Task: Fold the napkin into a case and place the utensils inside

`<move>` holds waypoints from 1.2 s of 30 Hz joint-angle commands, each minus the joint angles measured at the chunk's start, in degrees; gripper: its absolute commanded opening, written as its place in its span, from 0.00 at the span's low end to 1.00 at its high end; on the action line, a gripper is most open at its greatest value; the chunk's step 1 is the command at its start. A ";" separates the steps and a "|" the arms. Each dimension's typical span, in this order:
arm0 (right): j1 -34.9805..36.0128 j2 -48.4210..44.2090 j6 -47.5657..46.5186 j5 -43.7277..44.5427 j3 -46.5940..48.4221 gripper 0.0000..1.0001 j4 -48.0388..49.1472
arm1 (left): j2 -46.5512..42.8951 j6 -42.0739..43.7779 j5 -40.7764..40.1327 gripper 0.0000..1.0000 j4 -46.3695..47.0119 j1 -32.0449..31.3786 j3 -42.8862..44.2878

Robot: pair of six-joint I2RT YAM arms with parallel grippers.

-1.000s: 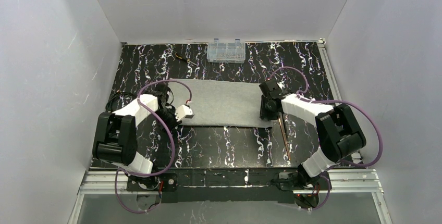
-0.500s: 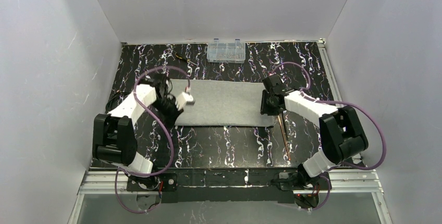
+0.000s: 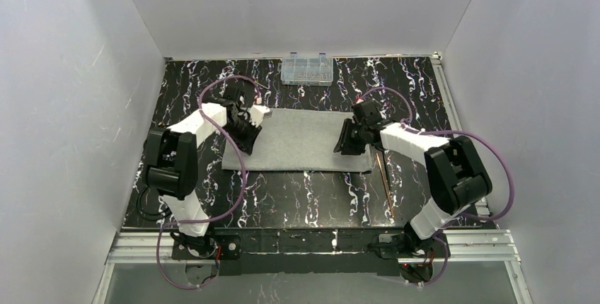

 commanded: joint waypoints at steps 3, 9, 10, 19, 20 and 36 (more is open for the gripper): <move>0.08 3.26 2.70 -3.95 -1.94 0.39 4.18 | -2.15 1.28 -5.20 0.15 2.74 0.43 -9.35; -0.37 5.90 2.20 -3.13 -2.84 0.38 4.60 | -6.02 6.27 -9.85 0.15 6.84 2.11 -17.67; -0.42 6.25 2.07 -3.13 -2.99 0.38 4.71 | -6.57 6.76 -10.40 0.15 7.49 2.31 -18.40; -0.64 5.95 -0.02 -1.50 -1.73 0.38 1.97 | -12.51 -0.31 2.10 0.21 -0.63 2.67 -7.84; -0.62 5.59 0.27 -2.13 -0.83 0.38 1.76 | -12.59 -2.41 5.84 0.22 -1.95 2.65 -5.19; -0.22 16.67 0.47 -27.64 9.02 0.32 3.84 | 7.37 -23.35 26.52 0.25 2.16 -12.87 10.13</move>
